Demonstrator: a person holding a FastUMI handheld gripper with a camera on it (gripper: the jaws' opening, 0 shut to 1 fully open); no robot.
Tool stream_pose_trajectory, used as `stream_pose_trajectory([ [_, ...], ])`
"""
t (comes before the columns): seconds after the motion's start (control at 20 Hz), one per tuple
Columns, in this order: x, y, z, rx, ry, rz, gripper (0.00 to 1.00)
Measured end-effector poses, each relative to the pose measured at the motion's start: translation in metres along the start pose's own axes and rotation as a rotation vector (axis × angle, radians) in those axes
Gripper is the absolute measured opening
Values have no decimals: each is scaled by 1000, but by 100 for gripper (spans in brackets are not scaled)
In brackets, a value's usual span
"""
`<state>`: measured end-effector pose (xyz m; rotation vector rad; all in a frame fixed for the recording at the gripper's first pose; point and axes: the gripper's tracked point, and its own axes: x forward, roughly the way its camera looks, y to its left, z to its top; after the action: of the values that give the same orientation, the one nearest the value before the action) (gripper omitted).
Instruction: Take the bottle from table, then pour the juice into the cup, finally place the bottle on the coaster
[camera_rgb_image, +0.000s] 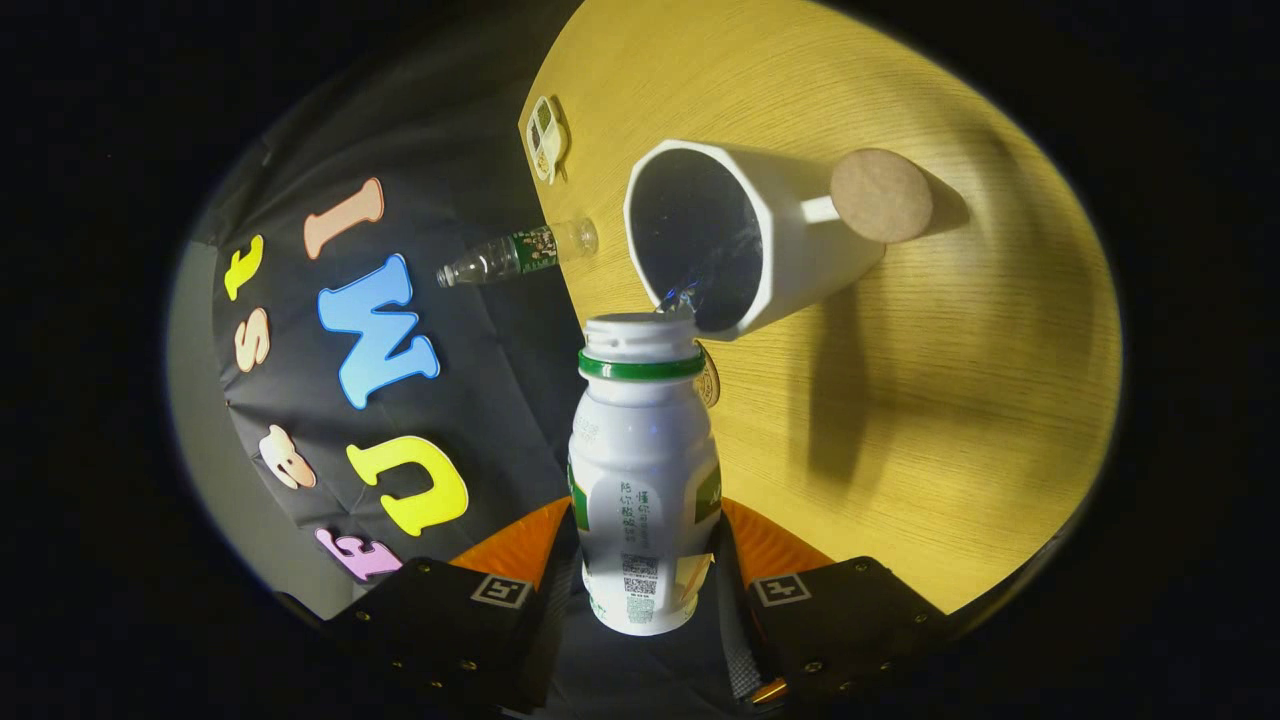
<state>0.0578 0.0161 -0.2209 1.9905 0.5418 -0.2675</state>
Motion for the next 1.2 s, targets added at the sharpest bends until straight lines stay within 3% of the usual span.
stream_pose_trajectory([
  [1.2,-4,12,6,172,8,-31,66],
])
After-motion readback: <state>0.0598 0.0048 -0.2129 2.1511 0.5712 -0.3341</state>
